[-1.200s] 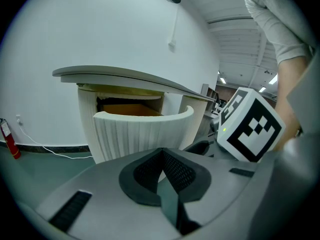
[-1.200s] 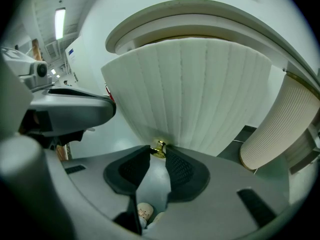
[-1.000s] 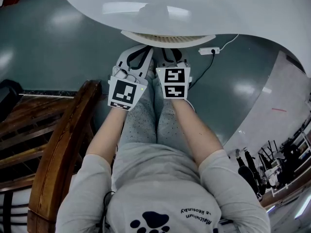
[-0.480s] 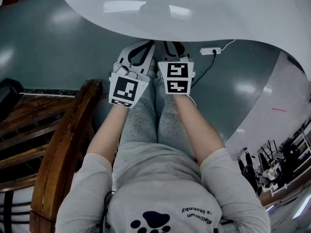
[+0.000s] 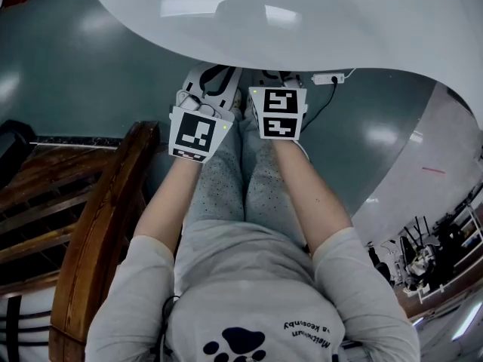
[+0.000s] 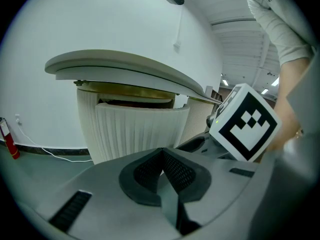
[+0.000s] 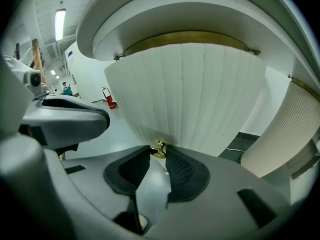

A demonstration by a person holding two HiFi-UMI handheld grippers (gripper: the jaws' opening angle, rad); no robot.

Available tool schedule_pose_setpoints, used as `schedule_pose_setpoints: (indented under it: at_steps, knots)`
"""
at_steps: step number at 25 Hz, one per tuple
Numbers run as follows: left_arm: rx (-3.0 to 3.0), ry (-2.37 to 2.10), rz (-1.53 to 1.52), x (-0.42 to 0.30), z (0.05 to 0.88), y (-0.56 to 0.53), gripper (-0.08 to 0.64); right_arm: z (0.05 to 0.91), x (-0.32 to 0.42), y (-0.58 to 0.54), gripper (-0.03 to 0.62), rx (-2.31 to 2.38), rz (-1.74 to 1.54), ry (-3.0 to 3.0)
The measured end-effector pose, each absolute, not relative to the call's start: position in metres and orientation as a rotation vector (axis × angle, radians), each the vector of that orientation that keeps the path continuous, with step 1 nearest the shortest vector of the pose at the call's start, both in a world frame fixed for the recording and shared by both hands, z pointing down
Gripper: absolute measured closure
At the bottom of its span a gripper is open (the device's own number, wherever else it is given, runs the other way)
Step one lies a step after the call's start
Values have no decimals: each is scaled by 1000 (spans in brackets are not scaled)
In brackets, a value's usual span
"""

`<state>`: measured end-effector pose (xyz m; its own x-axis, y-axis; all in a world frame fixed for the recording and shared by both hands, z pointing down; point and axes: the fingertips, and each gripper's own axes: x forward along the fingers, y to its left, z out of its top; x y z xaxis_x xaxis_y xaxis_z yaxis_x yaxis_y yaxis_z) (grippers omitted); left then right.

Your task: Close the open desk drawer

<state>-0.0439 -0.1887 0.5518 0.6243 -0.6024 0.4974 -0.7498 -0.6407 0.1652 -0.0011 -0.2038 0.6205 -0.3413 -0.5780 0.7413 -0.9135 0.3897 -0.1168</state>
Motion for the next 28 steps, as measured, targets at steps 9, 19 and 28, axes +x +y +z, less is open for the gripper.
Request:
schedule_pose_setpoints:
  at_steps: [9, 19, 28]
  knots:
    - [2487, -1089, 572, -48, 555, -195, 554, 619, -2, -222, 485, 1290, 691, -2052]
    - [2484, -1090, 561, -41, 555, -205, 554, 622, 2, -238, 485, 1287, 691, -2046]
    - [2478, -1088, 563, -42, 556, -210, 554, 617, 0, -256, 485, 1304, 664, -2064]
